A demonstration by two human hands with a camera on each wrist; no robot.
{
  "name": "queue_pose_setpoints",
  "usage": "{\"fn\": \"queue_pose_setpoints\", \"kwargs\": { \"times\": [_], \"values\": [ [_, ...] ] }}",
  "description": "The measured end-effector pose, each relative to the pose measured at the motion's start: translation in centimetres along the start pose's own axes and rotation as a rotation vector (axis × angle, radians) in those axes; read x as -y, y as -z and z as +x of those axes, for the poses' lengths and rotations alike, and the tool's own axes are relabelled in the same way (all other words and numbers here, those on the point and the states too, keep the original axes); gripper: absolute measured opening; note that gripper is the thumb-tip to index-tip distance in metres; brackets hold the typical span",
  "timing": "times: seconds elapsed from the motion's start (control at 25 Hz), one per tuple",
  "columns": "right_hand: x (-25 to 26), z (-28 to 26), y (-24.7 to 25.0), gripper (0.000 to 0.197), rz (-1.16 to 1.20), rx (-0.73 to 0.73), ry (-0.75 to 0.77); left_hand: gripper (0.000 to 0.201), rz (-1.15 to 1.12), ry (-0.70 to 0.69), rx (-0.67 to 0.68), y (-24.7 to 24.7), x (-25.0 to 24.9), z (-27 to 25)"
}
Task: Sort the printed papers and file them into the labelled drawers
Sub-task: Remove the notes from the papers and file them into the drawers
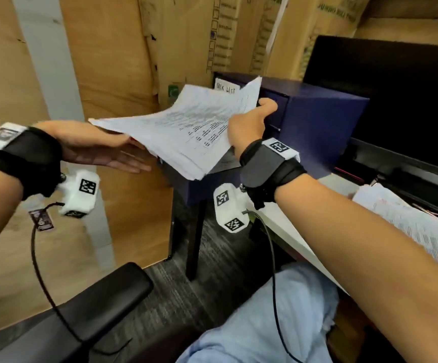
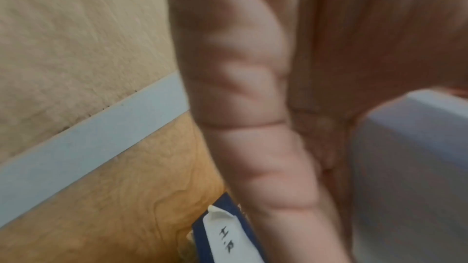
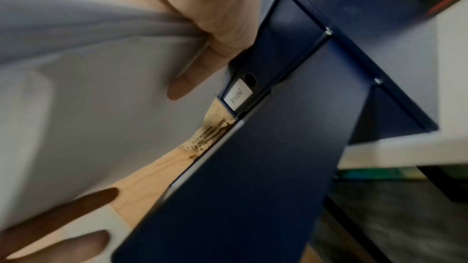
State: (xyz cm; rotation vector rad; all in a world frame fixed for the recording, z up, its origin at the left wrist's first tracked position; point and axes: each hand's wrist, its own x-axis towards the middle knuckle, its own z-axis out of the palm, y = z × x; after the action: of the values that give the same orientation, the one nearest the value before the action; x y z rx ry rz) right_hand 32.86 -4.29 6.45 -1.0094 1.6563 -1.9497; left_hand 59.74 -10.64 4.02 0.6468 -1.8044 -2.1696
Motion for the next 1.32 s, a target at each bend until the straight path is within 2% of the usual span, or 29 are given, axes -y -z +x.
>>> {"fn": "queue_pose_setpoints", "kwargs": {
  "times": [0.04,0.08,0.12,0.16,0.2,0.24,0.28,0.32,0.36,0.4,0.44,0.48,0.56,0.64,0.72,0.8,0.88,1.0,1.08,1.16,1.24,1.32],
  "values": [
    [-0.4,-0.1,-0.1,0.036,0.022,0.023,-0.029,0.063,-0.131,-0.040,0.149,0.0,0.0,-0.6],
    [-0.7,-0.1,0.0,0.033,0.011,0.087,-0.096,0.060,-0.226,-0.060,0.213,0.1,-0.2,-0.9],
    [-0.4,-0.2,0.2,0.030,-0.049,0.170,-0.170,0.063,-0.185,-0.045,0.135,-0.2,-0.6,-1.2],
    [-0.7,0.2,0.3,0.030,-0.232,0.275,-0.237,0.069,-0.023,-0.019,-0.035,-0.6,-1.1,-1.3],
    [-1.1,0.1,0.3,0.028,-0.319,0.372,-0.335,0.076,0.099,-0.002,-0.220,-0.8,-1.5,-1.4],
    [-1.1,0.0,0.4,0.023,-0.250,0.441,-0.459,0.083,0.141,-0.006,-0.359,-1.0,-1.9,-1.4],
    [-1.0,-0.2,0.7,0.016,-0.281,0.504,-0.463,0.089,0.119,-0.008,-0.444,-0.7,-2.2,-1.1],
    [-0.8,-0.6,1.0,0.015,-0.412,0.579,-0.444,0.087,0.093,-0.006,-0.510,-0.4,-2.6,-0.8],
    [-0.9,-0.3,1.3,0.014,-0.465,0.638,-0.478,0.073,0.045,-0.002,-0.570,-0.4,-3.1,-0.4],
    [-0.7,-0.3,1.7,0.018,-0.506,0.677,-0.508,0.050,0.007,0.013,-0.631,-0.4,-3.4,0.2],
    [-0.5,-0.1,2.0,0.022,-0.512,0.694,-0.522,0.028,-0.017,0.035,-0.678,-0.6,-3.5,0.6],
    [-0.3,0.1,2.3,0.022,-0.478,0.697,-0.554,0.018,-0.019,0.063,-0.710,-0.6,-3.7,1.0],
    [-0.4,0.4,2.7,0.020,-0.356,0.650,-0.601,0.016,-0.028,0.092,-0.745,-0.6,-3.9,2.0],
    [-1.0,0.7,3.3,0.028,-0.241,0.545,-0.625,0.014,-0.044,0.094,-0.757,-0.6,-4.1,3.3],
    [-1.5,1.0,3.7,0.031,-0.178,0.500,-0.632,0.013,-0.039,0.102,-0.790,-0.3,-3.9,4.7],
    [-1.3,1.0,3.9,0.018,-0.320,0.529,-0.550,0.013,0.011,0.101,-0.843,0.2,-3.6,6.0],
    [-1.4,1.5,4.0,0.008,-0.614,0.529,-0.323,0.014,0.042,0.101,-0.888,0.6,-3.5,7.2],
    [-2.2,2.3,4.2,0.017,-1.118,0.504,0.063,0.017,0.047,0.112,-0.921,0.8,-3.9,7.9],
    [-2.6,2.3,4.5,0.021,-1.365,0.532,0.156,0.017,0.093,0.110,-0.934,0.6,-4.3,8.0],
    [-2.6,2.6,4.5,0.028,-1.437,0.581,0.170,0.014,0.181,0.112,-0.944,0.2,-4.3,8.4],
    [-2.7,2.8,4.2,0.033,-1.385,0.561,0.207,0.008,0.308,0.149,-0.924,-0.4,-4.0,9.4],
    [-3.3,2.5,4.1,0.034,-1.246,0.482,0.381,0.010,0.412,0.173,-0.859,-1.4,-3.7,10.8]
  ]
}}
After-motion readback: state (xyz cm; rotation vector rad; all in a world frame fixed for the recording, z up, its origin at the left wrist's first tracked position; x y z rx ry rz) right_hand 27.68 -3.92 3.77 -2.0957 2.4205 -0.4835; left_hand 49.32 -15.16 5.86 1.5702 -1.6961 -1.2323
